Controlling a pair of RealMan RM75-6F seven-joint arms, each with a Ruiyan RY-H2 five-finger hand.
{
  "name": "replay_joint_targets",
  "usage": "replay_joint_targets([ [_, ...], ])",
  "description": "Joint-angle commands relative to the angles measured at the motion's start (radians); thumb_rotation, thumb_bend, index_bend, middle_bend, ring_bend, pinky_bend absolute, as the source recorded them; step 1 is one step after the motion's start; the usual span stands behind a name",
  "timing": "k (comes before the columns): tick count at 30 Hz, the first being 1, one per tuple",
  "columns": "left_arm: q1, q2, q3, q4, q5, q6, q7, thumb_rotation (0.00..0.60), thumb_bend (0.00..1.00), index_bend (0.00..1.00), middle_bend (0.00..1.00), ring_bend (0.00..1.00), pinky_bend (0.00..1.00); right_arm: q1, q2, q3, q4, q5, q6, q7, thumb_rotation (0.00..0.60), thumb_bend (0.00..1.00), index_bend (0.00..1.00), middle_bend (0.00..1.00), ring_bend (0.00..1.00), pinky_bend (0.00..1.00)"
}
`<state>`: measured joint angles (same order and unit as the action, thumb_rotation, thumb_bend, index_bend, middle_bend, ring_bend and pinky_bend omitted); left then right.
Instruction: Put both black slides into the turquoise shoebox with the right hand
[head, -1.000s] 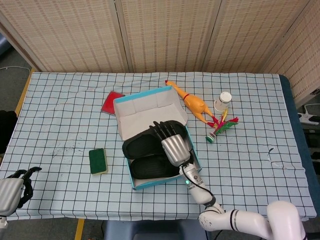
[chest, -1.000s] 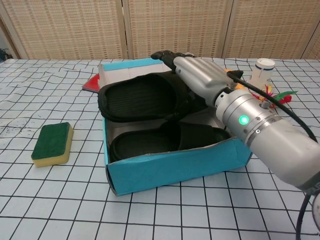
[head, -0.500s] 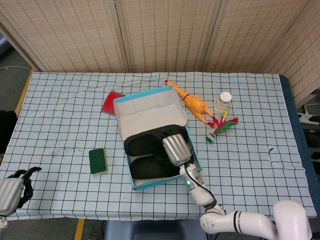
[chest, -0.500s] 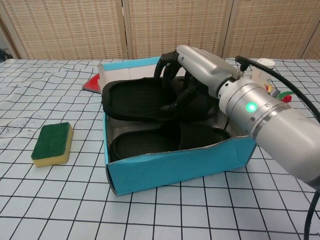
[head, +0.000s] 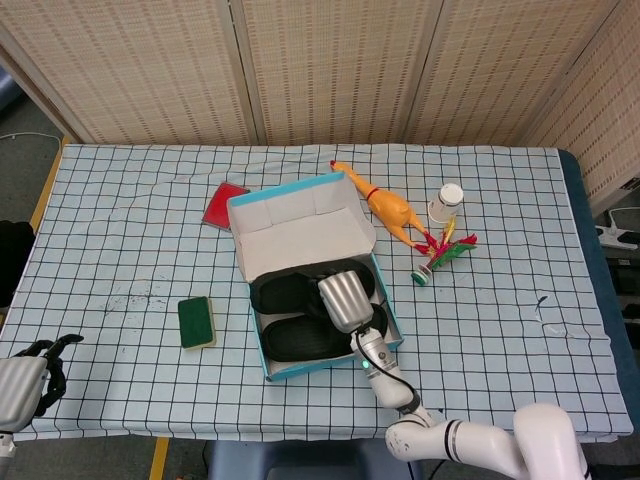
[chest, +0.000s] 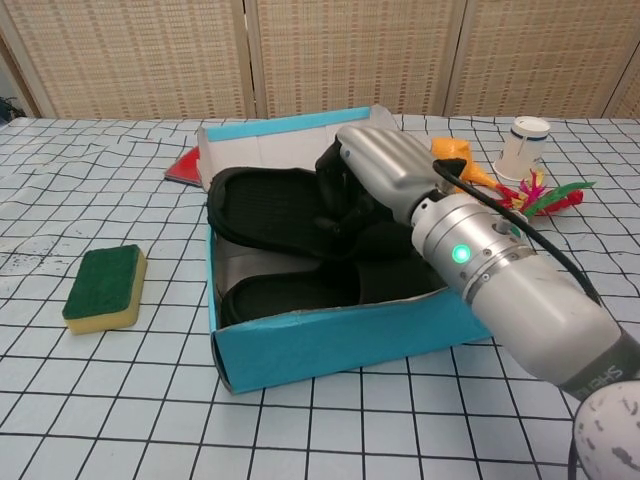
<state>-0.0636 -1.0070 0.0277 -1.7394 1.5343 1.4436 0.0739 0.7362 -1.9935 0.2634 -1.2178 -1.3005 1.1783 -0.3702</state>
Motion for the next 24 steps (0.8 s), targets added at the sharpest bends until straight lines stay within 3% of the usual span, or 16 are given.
replay_joint_targets([
  [1, 0.000, 0.000, 0.000, 0.000, 0.000, 0.000, -0.001, 0.600, 0.53, 0.26, 0.24, 0.32, 0.53, 0.001, -0.017, -0.014, 0.031, -0.003, -0.007, -0.002, 0.600, 0.25, 0.73, 0.65, 0.54, 0.69],
  [24, 0.000, 0.003, -0.001, -0.001, 0.000, 0.001, -0.008, 0.600, 0.53, 0.26, 0.24, 0.32, 0.53, 0.015, -0.090, -0.033, 0.211, 0.034, -0.104, -0.029, 0.600, 0.27, 0.74, 0.65, 0.55, 0.70],
])
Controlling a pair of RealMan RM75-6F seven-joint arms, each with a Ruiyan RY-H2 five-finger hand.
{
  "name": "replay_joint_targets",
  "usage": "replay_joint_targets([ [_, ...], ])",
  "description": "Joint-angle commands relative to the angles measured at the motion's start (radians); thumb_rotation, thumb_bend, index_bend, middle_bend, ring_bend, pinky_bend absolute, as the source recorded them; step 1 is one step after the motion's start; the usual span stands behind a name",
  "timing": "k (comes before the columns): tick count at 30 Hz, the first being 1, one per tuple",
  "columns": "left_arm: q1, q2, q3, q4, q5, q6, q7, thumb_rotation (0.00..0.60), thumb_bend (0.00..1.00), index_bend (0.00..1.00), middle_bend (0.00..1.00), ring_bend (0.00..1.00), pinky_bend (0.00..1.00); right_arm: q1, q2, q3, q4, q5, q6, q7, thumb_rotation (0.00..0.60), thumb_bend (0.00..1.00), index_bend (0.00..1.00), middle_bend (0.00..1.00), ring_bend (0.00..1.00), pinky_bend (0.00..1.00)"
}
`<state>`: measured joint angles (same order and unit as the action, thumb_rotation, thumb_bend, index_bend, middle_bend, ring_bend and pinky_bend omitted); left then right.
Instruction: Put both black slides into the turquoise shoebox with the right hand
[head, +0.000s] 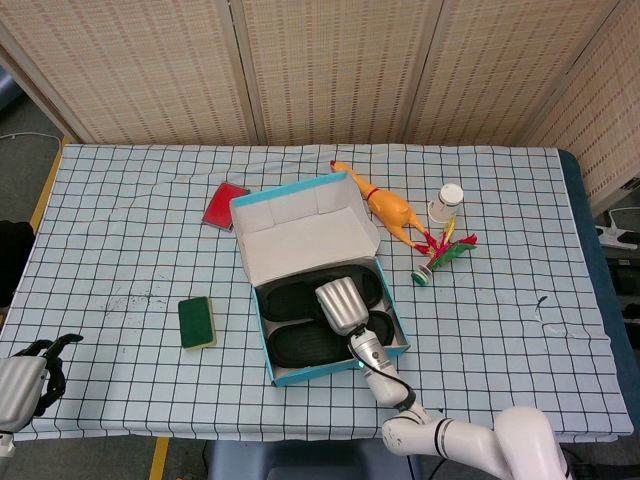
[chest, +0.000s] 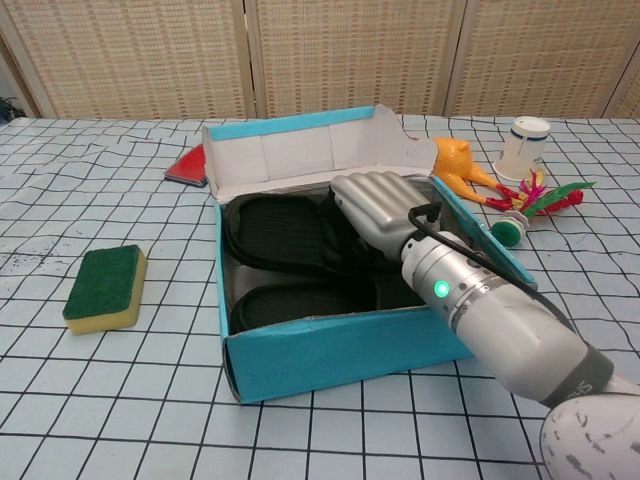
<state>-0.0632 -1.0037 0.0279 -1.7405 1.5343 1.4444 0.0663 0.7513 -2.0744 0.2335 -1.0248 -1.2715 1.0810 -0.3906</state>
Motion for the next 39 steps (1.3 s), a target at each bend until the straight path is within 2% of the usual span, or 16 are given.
replay_joint_targets([
  [1, 0.000, 0.000, -0.001, 0.000, -0.001, 0.000, -0.001, 0.600, 0.53, 0.26, 0.24, 0.32, 0.53, 0.000, -0.015, -0.003, 0.028, 0.007, -0.010, -0.011, 0.600, 0.27, 0.74, 0.65, 0.55, 0.70],
  [6, -0.001, 0.002, -0.001, 0.000, -0.002, -0.002, -0.004, 0.600, 0.53, 0.26, 0.24, 0.32, 0.53, 0.002, -0.020, 0.011, 0.030, -0.009, 0.012, 0.023, 0.600, 0.27, 0.74, 0.65, 0.55, 0.70],
  [10, -0.001, 0.001, -0.001, 0.000, -0.002, -0.002, -0.004, 0.600, 0.53, 0.26, 0.24, 0.32, 0.53, -0.005, 0.003, 0.013, -0.017, -0.049, 0.060, 0.062, 0.600, 0.27, 0.73, 0.65, 0.54, 0.70],
  [14, -0.002, 0.001, -0.001, -0.001, -0.003, -0.006, 0.001, 0.600, 0.53, 0.26, 0.24, 0.32, 0.53, -0.028, 0.078, 0.011, -0.149, -0.072, 0.089, 0.077, 0.600, 0.27, 0.65, 0.61, 0.49, 0.67],
  [20, -0.003, -0.001, -0.001, -0.001, -0.006, -0.008, 0.006, 0.600, 0.53, 0.26, 0.24, 0.32, 0.53, -0.081, 0.236, 0.003, -0.399, -0.073, 0.118, 0.033, 0.600, 0.27, 0.43, 0.43, 0.30, 0.61],
  [25, -0.004, -0.002, -0.002, -0.002, -0.011, -0.012, 0.012, 0.600, 0.53, 0.26, 0.24, 0.32, 0.53, -0.129, 0.359, -0.019, -0.561, -0.114, 0.165, 0.049, 0.600, 0.27, 0.37, 0.40, 0.27, 0.59],
  [29, -0.003, -0.002, -0.001, -0.003, -0.008, -0.009, 0.013, 0.600, 0.53, 0.26, 0.24, 0.32, 0.53, -0.185, 0.478, -0.057, -0.672, -0.158, 0.212, 0.062, 0.600, 0.27, 0.37, 0.40, 0.27, 0.58],
  [33, 0.000, -0.001, -0.002, 0.000, -0.007, -0.002, 0.009, 0.600, 0.53, 0.26, 0.24, 0.32, 0.53, -0.280, 0.616, -0.132, -0.717, -0.218, 0.306, 0.046, 0.600, 0.27, 0.37, 0.40, 0.27, 0.56],
  [36, 0.001, -0.001, -0.003, 0.000, -0.012, 0.000, 0.009, 0.600, 0.53, 0.26, 0.24, 0.32, 0.53, -0.372, 0.696, -0.191, -0.685, -0.228, 0.390, 0.018, 0.600, 0.14, 0.33, 0.37, 0.22, 0.45],
  [37, 0.002, -0.002, -0.003, -0.001, -0.012, 0.001, 0.012, 0.600, 0.53, 0.26, 0.24, 0.32, 0.53, -0.399, 0.712, -0.204, -0.667, -0.219, 0.410, 0.007, 0.600, 0.06, 0.28, 0.34, 0.19, 0.39],
  [39, 0.004, -0.004, -0.002, -0.004, -0.007, 0.006, 0.021, 0.600, 0.53, 0.26, 0.24, 0.32, 0.53, -0.451, 0.736, -0.228, -0.616, -0.188, 0.438, -0.005, 0.600, 0.01, 0.20, 0.26, 0.12, 0.27],
])
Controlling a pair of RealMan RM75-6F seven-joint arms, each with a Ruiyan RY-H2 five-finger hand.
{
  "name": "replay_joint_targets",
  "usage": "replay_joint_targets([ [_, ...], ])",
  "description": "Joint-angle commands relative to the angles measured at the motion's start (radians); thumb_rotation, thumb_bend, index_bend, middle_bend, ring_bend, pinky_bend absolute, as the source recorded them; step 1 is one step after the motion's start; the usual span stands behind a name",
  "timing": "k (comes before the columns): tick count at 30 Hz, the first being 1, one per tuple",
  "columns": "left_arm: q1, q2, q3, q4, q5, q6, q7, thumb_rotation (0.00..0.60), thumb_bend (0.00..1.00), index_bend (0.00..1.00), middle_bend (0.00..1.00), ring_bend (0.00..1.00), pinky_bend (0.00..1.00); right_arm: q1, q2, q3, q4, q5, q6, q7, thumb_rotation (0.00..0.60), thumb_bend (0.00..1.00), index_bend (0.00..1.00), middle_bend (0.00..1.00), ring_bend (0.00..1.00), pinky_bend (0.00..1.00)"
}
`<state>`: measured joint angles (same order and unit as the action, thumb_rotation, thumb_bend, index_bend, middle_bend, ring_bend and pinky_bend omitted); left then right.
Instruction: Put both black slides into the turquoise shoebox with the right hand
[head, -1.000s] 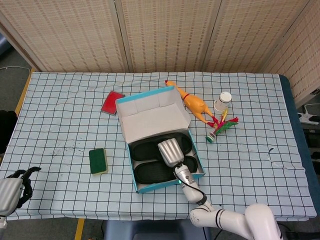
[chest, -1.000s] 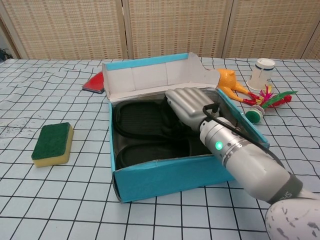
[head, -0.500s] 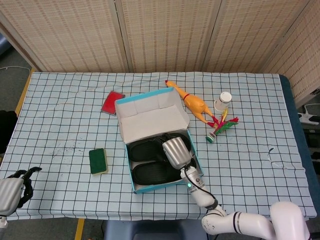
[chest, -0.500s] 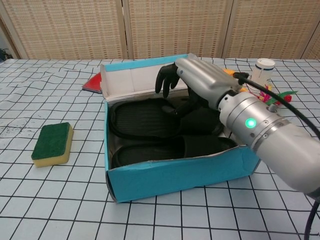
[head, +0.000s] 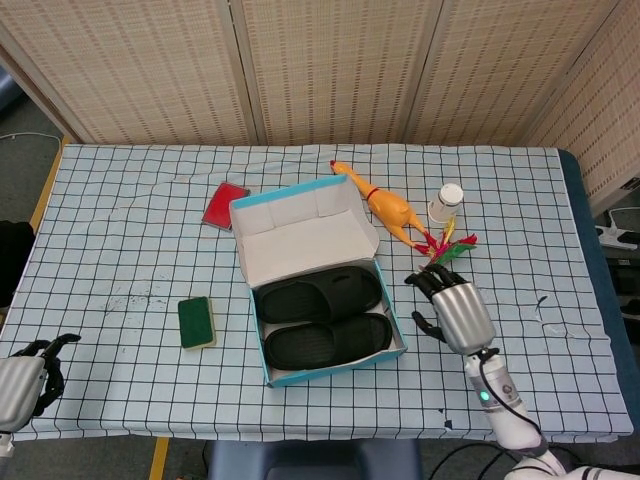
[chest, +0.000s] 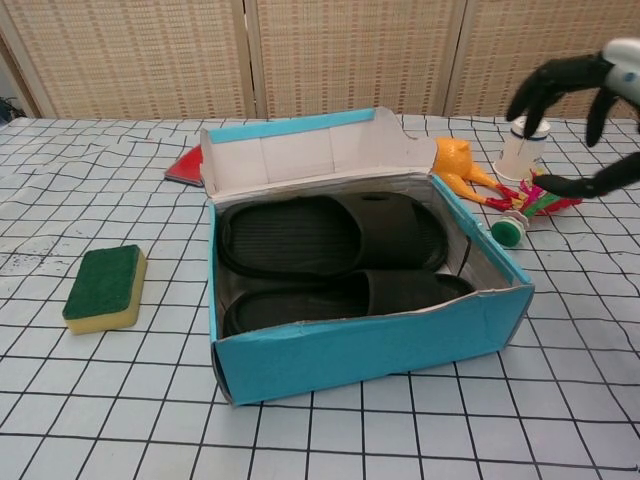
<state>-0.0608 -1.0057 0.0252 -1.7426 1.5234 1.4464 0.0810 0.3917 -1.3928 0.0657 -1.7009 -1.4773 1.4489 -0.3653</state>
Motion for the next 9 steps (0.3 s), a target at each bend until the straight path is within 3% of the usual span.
replay_joint_targets([
  [1, 0.002, -0.004, 0.000, -0.001, 0.006, 0.007, 0.011, 0.600, 0.53, 0.26, 0.24, 0.32, 0.53, -0.105, 0.059, -0.065, 0.075, 0.028, 0.072, -0.022, 0.600, 0.00, 0.15, 0.20, 0.07, 0.22],
  [4, 0.002, -0.015, 0.001, 0.001, 0.014, 0.012, 0.039, 0.600, 0.53, 0.26, 0.24, 0.32, 0.53, -0.154, 0.078, -0.081, 0.141, 0.063, 0.066, 0.086, 0.600, 0.00, 0.05, 0.09, 0.00, 0.13],
  [9, -0.001, -0.030, 0.001, 0.004, 0.017, 0.007, 0.072, 0.600, 0.53, 0.26, 0.24, 0.32, 0.53, -0.188, 0.077, -0.071, 0.216, 0.028, 0.104, 0.222, 0.600, 0.00, 0.01, 0.06, 0.00, 0.10],
])
